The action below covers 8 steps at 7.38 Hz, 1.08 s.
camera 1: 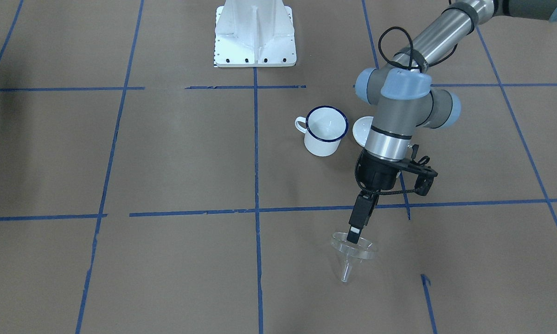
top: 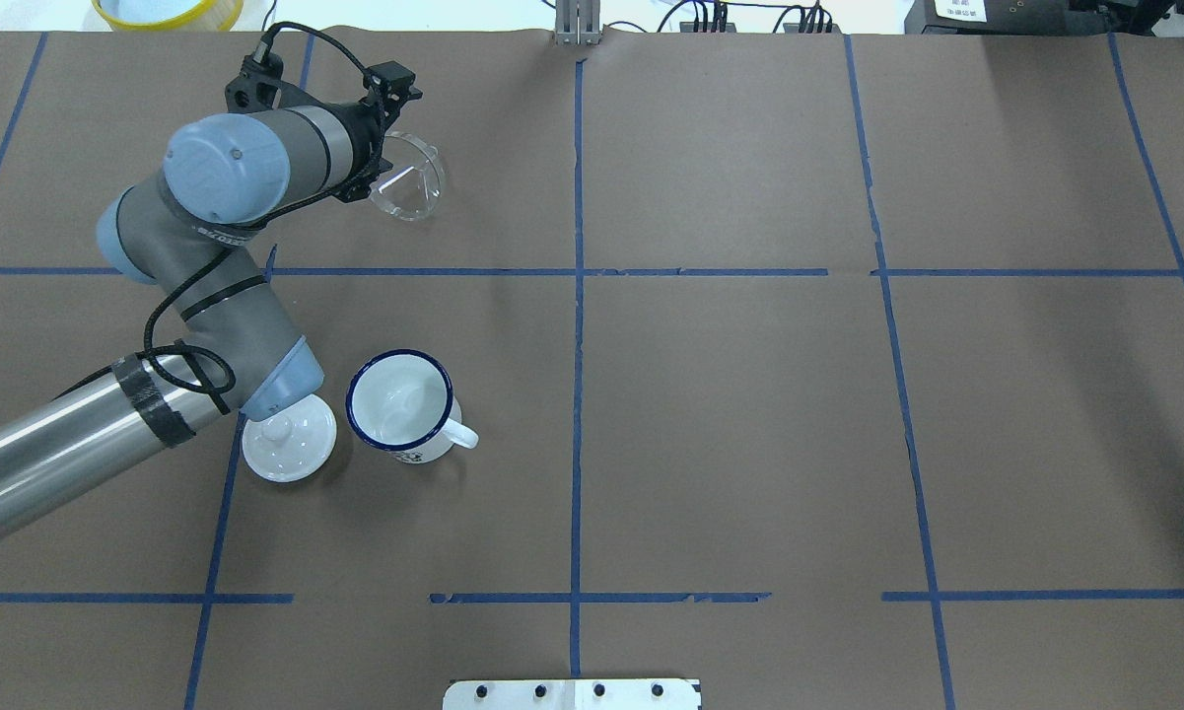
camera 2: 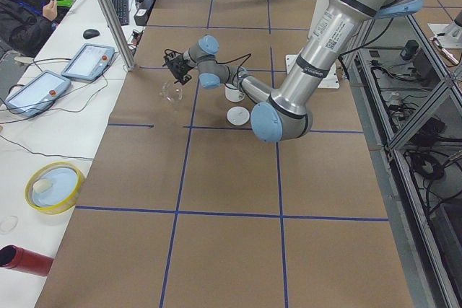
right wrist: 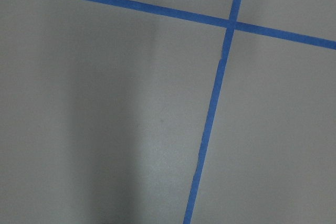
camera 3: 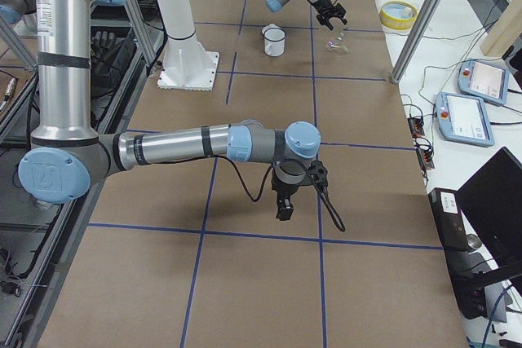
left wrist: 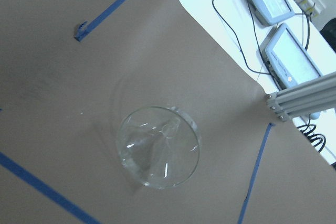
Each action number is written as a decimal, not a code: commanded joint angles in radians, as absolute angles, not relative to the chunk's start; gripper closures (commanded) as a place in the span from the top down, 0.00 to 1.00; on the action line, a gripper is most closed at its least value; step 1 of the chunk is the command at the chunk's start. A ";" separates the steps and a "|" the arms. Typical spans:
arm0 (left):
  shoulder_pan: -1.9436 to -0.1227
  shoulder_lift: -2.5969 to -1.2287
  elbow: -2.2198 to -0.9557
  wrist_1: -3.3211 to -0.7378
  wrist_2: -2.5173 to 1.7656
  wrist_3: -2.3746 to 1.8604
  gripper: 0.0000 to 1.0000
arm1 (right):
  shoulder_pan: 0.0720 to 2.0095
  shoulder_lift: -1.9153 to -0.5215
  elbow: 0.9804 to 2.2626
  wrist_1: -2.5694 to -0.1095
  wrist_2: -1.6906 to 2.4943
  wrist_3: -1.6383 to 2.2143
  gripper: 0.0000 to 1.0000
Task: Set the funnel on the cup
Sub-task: 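Move the left gripper to the clear glass funnel and grasp it, then lift the glass funnel and carry it toward the open mug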
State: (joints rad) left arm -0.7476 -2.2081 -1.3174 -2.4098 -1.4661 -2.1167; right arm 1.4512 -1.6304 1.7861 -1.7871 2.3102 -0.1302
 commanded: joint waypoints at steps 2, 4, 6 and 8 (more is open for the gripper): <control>-0.736 -2.256 -1.213 -2.441 -1.447 -2.172 0.72 | 1.451 -1.631 1.787 -1.787 2.310 -0.130 1.00; -0.736 -2.255 -1.207 -2.450 -1.447 -2.171 0.24 | 1.451 -1.631 1.787 -1.787 2.310 -0.130 1.00; -0.739 -2.252 -1.207 -2.450 -1.445 -2.166 0.09 | 1.451 -1.629 1.787 -1.787 2.310 -0.130 1.00; -0.739 -2.247 -1.206 -2.450 -1.445 -2.164 0.09 | 1.451 -1.631 1.787 -1.787 2.310 -0.130 1.00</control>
